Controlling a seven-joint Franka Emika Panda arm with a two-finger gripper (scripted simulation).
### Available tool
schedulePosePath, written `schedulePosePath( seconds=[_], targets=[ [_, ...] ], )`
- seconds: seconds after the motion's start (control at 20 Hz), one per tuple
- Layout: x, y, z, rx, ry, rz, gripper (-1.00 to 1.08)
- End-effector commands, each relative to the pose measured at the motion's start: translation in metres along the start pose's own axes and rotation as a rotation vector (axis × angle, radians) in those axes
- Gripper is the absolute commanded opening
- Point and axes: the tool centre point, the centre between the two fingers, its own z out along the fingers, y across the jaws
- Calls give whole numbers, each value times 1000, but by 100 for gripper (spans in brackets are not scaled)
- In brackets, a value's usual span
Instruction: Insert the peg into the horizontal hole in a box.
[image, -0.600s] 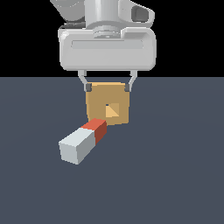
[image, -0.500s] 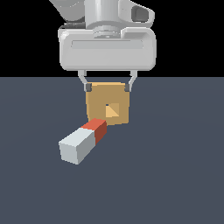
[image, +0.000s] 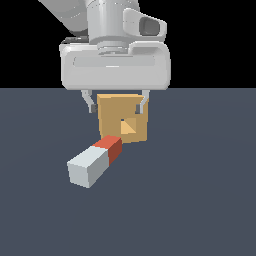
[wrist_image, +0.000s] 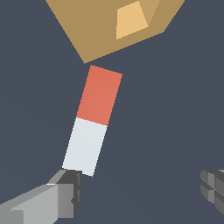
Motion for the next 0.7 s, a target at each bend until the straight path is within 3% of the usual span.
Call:
schedulePosePath(
  seconds=[0.0, 0.65],
  targets=[
    [-4, -8, 10, 1, 4, 37, 100],
    [-18, -60, 72, 3, 27, 260, 100]
  ],
)
